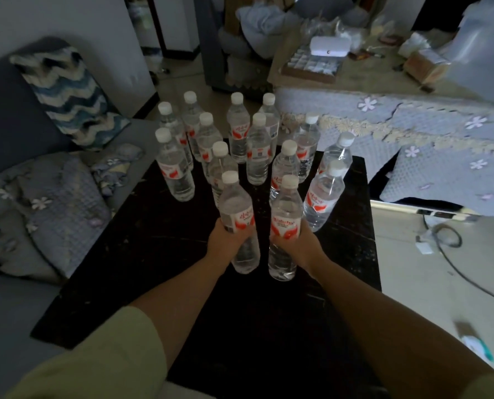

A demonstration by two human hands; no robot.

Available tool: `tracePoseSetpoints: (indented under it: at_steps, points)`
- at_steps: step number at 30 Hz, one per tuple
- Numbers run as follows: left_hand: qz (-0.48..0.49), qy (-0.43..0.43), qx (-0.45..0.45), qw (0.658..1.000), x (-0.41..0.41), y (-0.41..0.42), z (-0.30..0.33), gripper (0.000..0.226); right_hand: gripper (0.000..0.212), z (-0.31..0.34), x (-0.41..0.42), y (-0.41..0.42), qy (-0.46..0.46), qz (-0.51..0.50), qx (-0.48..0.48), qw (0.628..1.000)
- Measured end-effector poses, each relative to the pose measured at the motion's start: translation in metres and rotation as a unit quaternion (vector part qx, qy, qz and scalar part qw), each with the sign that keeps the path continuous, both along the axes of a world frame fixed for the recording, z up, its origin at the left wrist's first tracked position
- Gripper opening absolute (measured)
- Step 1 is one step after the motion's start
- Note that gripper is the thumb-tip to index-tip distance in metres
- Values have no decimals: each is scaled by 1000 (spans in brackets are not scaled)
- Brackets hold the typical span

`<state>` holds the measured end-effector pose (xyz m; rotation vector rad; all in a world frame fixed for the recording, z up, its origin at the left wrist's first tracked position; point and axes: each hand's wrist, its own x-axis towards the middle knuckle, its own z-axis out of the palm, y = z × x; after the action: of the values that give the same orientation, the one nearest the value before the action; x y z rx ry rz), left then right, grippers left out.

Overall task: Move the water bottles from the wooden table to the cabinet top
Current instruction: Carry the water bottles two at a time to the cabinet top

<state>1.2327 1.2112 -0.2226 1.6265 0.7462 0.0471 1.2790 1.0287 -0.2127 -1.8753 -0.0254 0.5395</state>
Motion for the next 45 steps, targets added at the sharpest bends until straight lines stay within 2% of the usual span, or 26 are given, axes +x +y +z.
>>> tracePoseSetpoints:
  at_steps: [3, 7, 11, 16, 18, 20, 22, 27, 30, 33, 40, 45]
  points:
    - [-13, 15, -20, 1000, -18, -7, 5, 70, 69, 8, -15, -12, -5, 5, 12, 1000]
    - [-41, 28, 0, 999, -39, -21, 8, 66, 61, 13, -34, -30, -17, 17, 9, 1000]
    - [-77, 34, 21, 996, -58, -38, 10, 62, 68, 14, -49, -47, -8, 10, 0, 1000]
    - [-170, 27, 66, 983, -56, -51, 20, 57, 66, 14, -64, -74, -4, -33, -39, 999]
    - [-223, 5, 76, 972, -46, -56, 28, 45, 68, 17, -68, -88, -10, -70, -59, 996]
    - [-298, -20, 83, 951, -36, -65, 35, 31, 67, 22, -75, -104, -18, -116, -75, 990]
    - [-352, -36, 88, 931, -29, -73, 42, 29, 63, 28, -84, -115, -26, -151, -86, 984]
    - [-459, -38, 76, 885, -24, -99, 50, 52, 62, 38, -131, -138, -14, -285, -80, 955]
    - [-499, -28, 92, 861, -33, -119, 50, 57, 61, 40, -169, -150, -6, -343, -76, 936]
    - [-557, -37, 121, 821, -47, -149, 53, 58, 59, 45, -214, -164, -4, -406, -65, 911]
    - [-648, -58, 114, 751, -109, -245, 62, 57, 53, 59, -335, -213, 2, -526, -67, 848]
    - [-707, -101, 112, 691, -185, -331, 78, 58, 52, 73, -444, -257, -10, -614, -80, 785]
